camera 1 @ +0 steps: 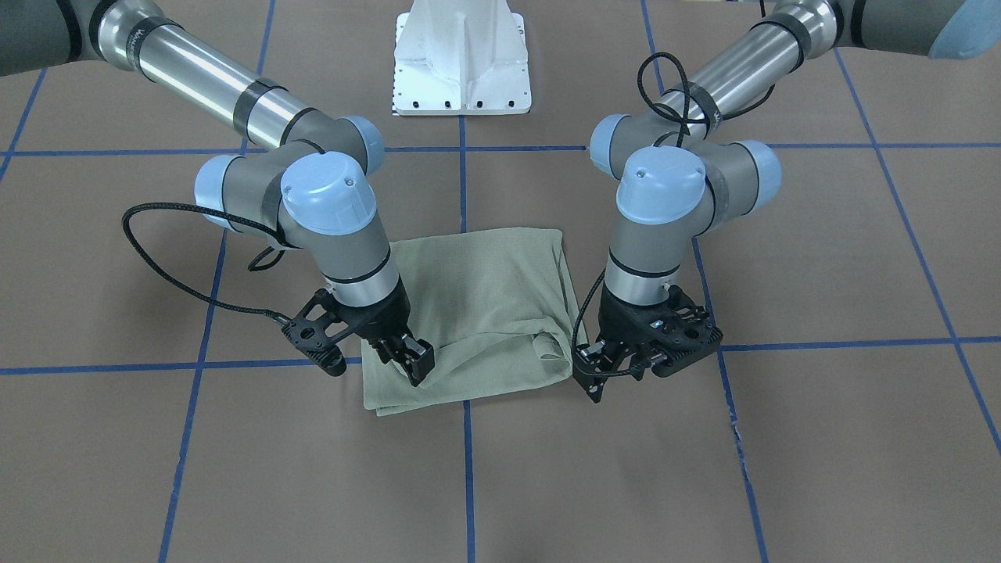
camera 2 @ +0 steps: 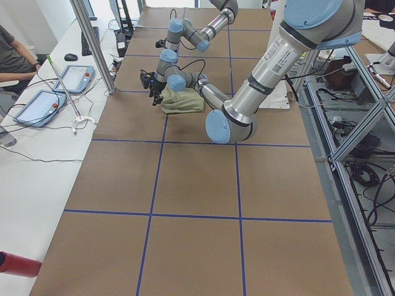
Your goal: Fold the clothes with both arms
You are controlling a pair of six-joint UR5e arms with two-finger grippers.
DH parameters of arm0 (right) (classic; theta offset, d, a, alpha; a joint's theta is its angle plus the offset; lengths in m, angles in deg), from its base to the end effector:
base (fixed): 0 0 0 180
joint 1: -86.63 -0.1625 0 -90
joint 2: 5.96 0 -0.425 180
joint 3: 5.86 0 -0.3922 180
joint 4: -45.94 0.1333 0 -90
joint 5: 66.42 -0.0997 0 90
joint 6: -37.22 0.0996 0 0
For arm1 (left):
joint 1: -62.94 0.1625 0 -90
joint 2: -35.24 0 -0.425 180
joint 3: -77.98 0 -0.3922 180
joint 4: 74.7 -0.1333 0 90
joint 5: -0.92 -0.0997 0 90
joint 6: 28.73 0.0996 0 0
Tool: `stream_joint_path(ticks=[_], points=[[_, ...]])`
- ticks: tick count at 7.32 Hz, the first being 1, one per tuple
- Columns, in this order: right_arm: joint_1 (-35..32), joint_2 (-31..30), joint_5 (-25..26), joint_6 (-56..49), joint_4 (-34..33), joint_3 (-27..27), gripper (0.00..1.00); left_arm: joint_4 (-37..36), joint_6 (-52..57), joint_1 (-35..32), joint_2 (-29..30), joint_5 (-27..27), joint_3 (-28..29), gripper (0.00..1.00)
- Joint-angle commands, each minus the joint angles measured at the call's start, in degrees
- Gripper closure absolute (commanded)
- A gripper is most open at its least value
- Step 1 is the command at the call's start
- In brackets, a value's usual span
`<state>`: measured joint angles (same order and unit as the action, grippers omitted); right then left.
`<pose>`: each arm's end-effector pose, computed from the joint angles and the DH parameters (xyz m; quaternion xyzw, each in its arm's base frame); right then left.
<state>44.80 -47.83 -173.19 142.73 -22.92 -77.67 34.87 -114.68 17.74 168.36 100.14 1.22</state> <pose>-0.5213 -0.6069 0.2328 -0.0310 -0.4453 0.3731 0.8134 0.4594 -0.6291 0.2655 0.1074 0.4094 -0.2867 0.8594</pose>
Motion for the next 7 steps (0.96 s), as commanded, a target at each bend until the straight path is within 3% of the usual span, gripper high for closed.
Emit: stream_joint_path(ticks=[1, 4, 6, 7], points=[[-1.58, 0.83, -3.17, -4.66, 0.05, 0.8, 0.0, 0.21, 4.97, -2.33, -0.84, 4.98, 0.12, 0.0], [-1.06, 0.92, -6.78, -12.83, -1.0, -0.08, 0.0, 0.3, 16.21, -6.72, -7.94, 10.35, -8.82, 0.0], [-2.88, 0.66, -6.87, -30.18, -10.36, -2.52, 0.0, 0.12, 31.91, -13.74, -15.31, 15.46, -13.84, 0.0], [-6.47, -1.0, -9.66, -36.01, -14.32, -5.06, 0.0, 0.12, 42.34, -18.91, -18.04, 18.09, -14.03, 0.0]])
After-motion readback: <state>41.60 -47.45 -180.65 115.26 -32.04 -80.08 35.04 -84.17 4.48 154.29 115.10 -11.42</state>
